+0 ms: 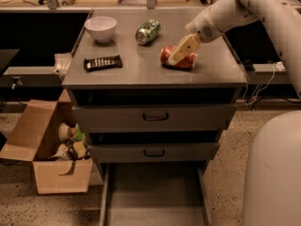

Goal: Place coke can into bottom drawer

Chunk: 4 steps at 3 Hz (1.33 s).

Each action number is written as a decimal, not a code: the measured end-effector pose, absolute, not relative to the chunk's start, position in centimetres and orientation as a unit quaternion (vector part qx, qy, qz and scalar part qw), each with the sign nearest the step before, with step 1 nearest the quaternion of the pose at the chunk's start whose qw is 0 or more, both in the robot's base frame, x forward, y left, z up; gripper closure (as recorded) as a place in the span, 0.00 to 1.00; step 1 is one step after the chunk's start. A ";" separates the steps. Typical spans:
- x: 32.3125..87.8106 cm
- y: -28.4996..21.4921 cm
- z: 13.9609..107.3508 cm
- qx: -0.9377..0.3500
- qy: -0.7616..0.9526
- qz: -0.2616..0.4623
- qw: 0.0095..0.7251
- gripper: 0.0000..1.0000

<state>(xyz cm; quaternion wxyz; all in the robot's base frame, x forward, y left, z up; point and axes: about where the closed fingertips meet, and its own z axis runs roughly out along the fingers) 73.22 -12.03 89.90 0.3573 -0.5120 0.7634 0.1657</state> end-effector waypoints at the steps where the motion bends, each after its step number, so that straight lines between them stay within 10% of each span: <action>1: 74.3 -11.6 88.5 -0.508 0.766 0.176 0.351 0.00; 2: 75.2 -11.5 86.7 -0.502 0.772 0.187 0.341 0.00; 4: 76.5 -11.2 84.8 -0.497 0.776 0.195 0.335 0.41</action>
Offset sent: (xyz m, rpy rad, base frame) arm 0.0345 -0.0022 -0.0464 0.0292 0.0873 -0.0176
